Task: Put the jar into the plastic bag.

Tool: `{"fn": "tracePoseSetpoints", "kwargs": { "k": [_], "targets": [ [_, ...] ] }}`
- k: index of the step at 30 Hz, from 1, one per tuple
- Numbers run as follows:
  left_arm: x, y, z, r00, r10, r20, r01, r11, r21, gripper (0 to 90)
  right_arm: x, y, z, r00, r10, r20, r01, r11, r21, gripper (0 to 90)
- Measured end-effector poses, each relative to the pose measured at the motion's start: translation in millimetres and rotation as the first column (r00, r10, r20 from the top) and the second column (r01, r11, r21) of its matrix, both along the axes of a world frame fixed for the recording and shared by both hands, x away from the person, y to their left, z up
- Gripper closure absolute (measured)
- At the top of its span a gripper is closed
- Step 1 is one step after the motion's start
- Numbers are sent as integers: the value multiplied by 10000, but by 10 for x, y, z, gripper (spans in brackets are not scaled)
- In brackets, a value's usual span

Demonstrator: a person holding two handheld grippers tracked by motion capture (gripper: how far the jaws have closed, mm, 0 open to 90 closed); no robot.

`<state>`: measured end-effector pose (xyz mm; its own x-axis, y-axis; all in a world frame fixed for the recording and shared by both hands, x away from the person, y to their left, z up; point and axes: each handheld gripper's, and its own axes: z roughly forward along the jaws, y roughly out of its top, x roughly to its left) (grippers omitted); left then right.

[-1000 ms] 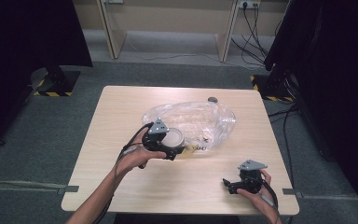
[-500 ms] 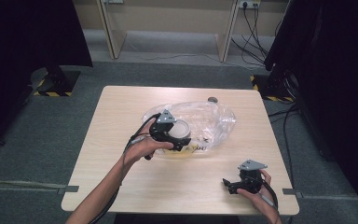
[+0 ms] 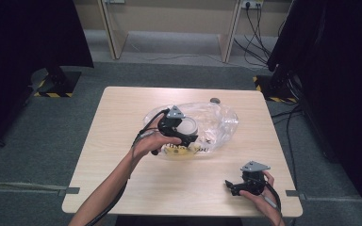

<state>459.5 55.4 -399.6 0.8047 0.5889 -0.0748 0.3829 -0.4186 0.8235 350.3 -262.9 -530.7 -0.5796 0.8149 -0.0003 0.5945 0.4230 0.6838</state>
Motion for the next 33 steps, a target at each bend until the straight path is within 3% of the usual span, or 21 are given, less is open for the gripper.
{"fn": "tracePoseSetpoints", "kwargs": {
  "k": [22, 33],
  "targets": [
    [433, -158, -19, 9996, -168, -206, 174, 9994, 297, 97, 0, 0, 0, 10000, -2, -3, 2, 10000, 0, 2],
    [615, -330, -8, 9989, -370, -283, 383, 9981, 493, 97, -1, 1, 0, 10000, -12, -3, 12, 10000, 11, 2]
  ]
}}
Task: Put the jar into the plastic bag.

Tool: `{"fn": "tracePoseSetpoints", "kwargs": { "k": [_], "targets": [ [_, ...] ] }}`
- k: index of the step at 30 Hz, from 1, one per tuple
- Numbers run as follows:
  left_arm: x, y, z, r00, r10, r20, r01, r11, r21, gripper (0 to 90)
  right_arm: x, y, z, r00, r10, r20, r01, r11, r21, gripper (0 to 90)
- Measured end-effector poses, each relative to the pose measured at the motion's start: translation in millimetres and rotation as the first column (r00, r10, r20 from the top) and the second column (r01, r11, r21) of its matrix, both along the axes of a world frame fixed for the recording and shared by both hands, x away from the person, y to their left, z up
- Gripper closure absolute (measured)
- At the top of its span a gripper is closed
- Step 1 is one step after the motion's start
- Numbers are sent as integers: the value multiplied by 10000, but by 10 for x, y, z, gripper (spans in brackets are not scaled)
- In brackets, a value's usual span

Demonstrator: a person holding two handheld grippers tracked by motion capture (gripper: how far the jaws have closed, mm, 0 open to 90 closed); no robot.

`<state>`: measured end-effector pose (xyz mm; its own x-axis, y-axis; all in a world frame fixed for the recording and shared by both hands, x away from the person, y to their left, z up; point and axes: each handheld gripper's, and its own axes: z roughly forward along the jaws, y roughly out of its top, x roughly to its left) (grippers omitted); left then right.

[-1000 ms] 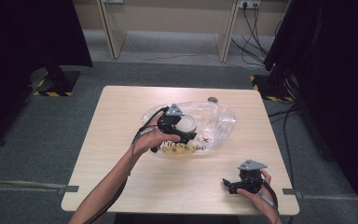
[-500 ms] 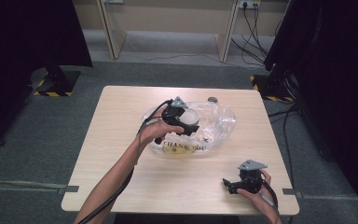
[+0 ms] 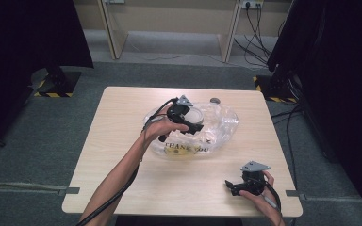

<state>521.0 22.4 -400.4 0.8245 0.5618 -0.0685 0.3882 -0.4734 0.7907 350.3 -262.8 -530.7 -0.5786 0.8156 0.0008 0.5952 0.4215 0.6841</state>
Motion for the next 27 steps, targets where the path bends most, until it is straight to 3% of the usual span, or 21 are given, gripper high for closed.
{"fn": "tracePoseSetpoints", "kwargs": {
  "k": [27],
  "targets": [
    [399, -166, -217, 9996, 192, -199, -186, 9994, 282, 97, 2, -3, -1, 10000, 29, 19, -29, 10000, -19, 2]
  ]
}}
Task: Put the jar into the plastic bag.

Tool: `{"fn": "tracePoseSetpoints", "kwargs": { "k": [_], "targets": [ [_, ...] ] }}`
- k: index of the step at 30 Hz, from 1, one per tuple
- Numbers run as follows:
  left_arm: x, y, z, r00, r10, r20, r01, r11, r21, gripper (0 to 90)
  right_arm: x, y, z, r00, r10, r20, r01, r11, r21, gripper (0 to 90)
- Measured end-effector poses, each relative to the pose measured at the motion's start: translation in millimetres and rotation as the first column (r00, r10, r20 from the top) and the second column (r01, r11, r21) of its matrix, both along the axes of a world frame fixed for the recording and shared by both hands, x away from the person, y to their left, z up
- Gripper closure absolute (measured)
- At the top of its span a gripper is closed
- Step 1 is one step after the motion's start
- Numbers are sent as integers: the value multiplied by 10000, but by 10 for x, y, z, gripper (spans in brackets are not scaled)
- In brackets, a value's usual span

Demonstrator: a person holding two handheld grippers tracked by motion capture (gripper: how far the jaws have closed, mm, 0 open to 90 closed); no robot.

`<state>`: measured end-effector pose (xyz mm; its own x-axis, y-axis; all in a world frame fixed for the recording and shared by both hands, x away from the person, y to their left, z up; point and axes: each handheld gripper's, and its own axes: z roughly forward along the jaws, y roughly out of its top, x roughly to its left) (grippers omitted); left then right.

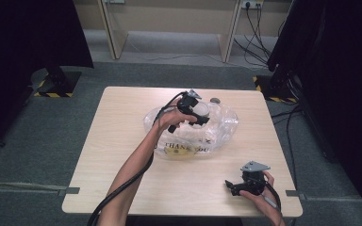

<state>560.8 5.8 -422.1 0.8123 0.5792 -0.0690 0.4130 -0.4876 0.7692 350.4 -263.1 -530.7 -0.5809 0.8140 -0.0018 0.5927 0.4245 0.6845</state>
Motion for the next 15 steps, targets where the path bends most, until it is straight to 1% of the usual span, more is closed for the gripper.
{"fn": "tracePoseSetpoints", "kwargs": {
  "k": [2, 4, 9, 15],
  "targets": [
    [16, -2, -15, 10000, -9, 11, 9, 10000, 42, 97, 0, 0, 0, 10000, -1, -1, 1, 10000, -1, 2],
    [34, -5, -36, 10000, 32, 24, -32, 10000, -1, 97, 0, 0, 1, 10000, -1, -10, 1, 10000, 7, 2],
    [55, -31, -74, 10000, -17, 27, 17, 9999, 106, 97, 1, 0, 0, 10000, 9, -3, -9, 10000, 2, 2],
    [70, -98, -143, 9996, -274, 119, 274, 9996, 21, 97, 0, 1, 0, 10000, 0, -11, 0, 10000, 10, 2]
  ]
}}
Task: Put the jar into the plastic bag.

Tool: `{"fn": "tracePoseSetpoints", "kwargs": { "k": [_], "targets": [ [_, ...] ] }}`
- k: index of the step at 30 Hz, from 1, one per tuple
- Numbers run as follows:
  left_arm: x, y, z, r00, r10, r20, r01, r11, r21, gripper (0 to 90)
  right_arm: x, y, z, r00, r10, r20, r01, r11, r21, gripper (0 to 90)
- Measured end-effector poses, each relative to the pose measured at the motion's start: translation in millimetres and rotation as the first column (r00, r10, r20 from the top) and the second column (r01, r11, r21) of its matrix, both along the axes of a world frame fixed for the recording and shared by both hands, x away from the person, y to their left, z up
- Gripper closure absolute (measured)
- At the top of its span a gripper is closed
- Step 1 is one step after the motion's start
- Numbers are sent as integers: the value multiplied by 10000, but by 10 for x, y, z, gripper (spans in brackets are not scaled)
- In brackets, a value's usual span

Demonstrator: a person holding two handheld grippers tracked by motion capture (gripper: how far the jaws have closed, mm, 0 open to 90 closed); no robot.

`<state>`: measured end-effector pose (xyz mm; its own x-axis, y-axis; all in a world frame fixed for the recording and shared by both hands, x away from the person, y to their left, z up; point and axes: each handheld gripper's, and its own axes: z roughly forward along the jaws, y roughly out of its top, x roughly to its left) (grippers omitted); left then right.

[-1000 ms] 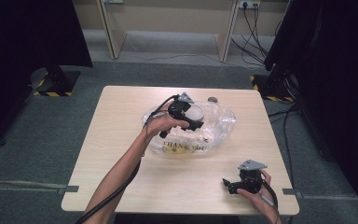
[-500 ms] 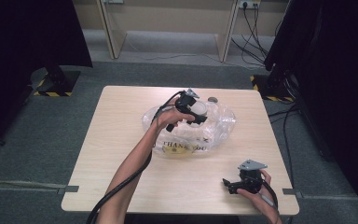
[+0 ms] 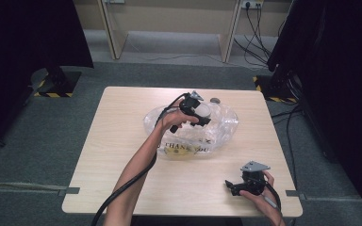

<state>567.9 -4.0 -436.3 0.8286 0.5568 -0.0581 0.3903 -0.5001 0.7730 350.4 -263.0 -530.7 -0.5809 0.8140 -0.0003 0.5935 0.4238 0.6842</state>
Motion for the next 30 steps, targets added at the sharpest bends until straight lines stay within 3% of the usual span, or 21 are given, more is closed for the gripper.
{"fn": "tracePoseSetpoints", "kwargs": {
  "k": [9, 17, 30],
  "targets": [
    [21, -36, -80, 9999, -67, -110, 68, 9999, 95, 97, 0, 0, 0, 10000, 5, 4, -5, 10000, -4, 2],
    [62, 61, -210, 9997, 122, -225, -119, 9998, 132, 97, 0, 0, 0, 10000, -3, -2, 3, 10000, 6, 2],
    [59, 94, -368, 9994, 13, -339, -5, 9997, 226, 97, 0, 0, 0, 10000, -3, -4, 3, 10000, 0, 2]
  ]
}}
